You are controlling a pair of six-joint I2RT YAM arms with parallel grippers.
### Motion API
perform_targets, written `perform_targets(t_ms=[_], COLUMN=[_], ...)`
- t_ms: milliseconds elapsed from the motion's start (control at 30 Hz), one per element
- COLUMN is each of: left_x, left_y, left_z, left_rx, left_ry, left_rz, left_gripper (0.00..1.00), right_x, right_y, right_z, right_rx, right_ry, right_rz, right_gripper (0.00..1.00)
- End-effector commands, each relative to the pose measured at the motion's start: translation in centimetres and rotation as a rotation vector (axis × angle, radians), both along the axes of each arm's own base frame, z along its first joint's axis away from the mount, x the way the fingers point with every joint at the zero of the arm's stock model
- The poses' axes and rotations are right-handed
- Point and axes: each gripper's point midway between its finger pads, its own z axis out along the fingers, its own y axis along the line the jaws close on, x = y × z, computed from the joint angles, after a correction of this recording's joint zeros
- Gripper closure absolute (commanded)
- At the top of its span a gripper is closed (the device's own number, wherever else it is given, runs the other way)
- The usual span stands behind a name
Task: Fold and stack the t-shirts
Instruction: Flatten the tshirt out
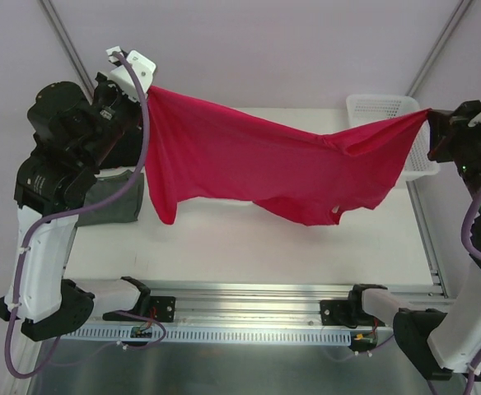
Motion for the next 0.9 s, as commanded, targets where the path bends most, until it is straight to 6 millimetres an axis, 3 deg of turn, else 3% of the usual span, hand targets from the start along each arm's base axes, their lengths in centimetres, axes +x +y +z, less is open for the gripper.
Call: perform_targets(t_ms=[0, 133, 300, 467, 600, 667, 833, 867], left_x=[-1.1, 0.1, 2.2, 3.8, 3.7, 3.3, 0.8, 0.4], left_y=[0.7, -0.4, -2.1, -2.7, -2.5, -2.3, -1.5, -1.4], left_z=[2.2, 2.7, 1.3, 0.0, 0.7, 1.1, 2.5, 2.5], left_rx=[0.020, 0.078, 0.109, 0.087, 0.073, 0.067, 0.039, 0.039], left_ry=[-0.089, -0.116, -0.111, -0.068, -0.087, -0.098, -0.142, -0.149], left_rz=[-0.011, -0.047, -0.092, -0.096, -0.089, -0.088, -0.100, -0.107], left_gripper=[1.00, 1.00, 1.00, 1.00, 1.00, 1.00, 1.00, 1.00], right_x=[0.0, 2.1, 7.5, 9.5, 8.6, 7.3, 2.5, 0.3], right_y=[-1.8, -2.4, -3.8, -4.2, -4.8, -4.9, -5.3, -5.2], right_z=[2.0, 2.5, 2.4, 1.9, 2.6, 2.9, 3.0, 3.7], right_rx=[-0.001, -0.005, -0.010, -0.015, -0.021, -0.026, -0.062, -0.059], right_ry=[-0.074, -0.085, -0.065, -0.040, -0.063, -0.078, -0.110, -0.144], right_rz=[-0.094, -0.120, -0.191, -0.205, -0.230, -0.233, -0.260, -0.266], right_gripper=[0.99, 0.99, 0.99, 1.00, 0.99, 1.00, 0.99, 1.00])
